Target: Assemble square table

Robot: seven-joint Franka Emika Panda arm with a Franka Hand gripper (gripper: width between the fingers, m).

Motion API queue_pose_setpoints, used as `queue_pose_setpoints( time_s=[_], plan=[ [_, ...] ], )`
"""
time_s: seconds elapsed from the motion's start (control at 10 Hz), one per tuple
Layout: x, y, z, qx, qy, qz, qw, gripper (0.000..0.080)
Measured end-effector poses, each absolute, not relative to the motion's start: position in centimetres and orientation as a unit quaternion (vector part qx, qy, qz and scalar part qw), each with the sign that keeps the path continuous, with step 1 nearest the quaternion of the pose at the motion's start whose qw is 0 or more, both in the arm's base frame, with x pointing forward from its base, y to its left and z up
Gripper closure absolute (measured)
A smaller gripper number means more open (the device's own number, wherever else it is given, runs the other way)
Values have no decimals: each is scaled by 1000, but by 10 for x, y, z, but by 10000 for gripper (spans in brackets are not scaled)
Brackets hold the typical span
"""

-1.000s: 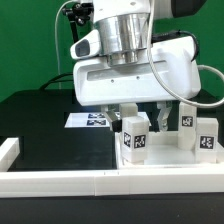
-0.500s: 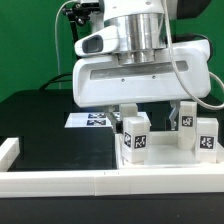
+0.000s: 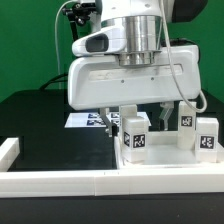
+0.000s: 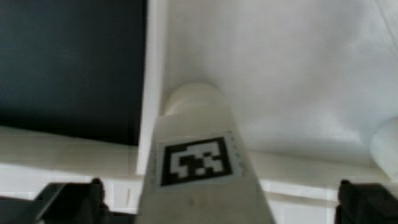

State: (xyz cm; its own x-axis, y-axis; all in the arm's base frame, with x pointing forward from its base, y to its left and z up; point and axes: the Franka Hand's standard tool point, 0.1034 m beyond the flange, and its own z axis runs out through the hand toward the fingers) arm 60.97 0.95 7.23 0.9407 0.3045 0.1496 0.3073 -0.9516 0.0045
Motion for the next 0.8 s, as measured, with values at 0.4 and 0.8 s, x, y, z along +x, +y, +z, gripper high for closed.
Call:
queue_pose_setpoints(
  time_s=[0.4, 0.8],
  plan=[
    [610, 7, 72, -974, -216, -75, 5, 248],
    [610, 7, 72, -974, -214, -75, 5, 511]
  ],
)
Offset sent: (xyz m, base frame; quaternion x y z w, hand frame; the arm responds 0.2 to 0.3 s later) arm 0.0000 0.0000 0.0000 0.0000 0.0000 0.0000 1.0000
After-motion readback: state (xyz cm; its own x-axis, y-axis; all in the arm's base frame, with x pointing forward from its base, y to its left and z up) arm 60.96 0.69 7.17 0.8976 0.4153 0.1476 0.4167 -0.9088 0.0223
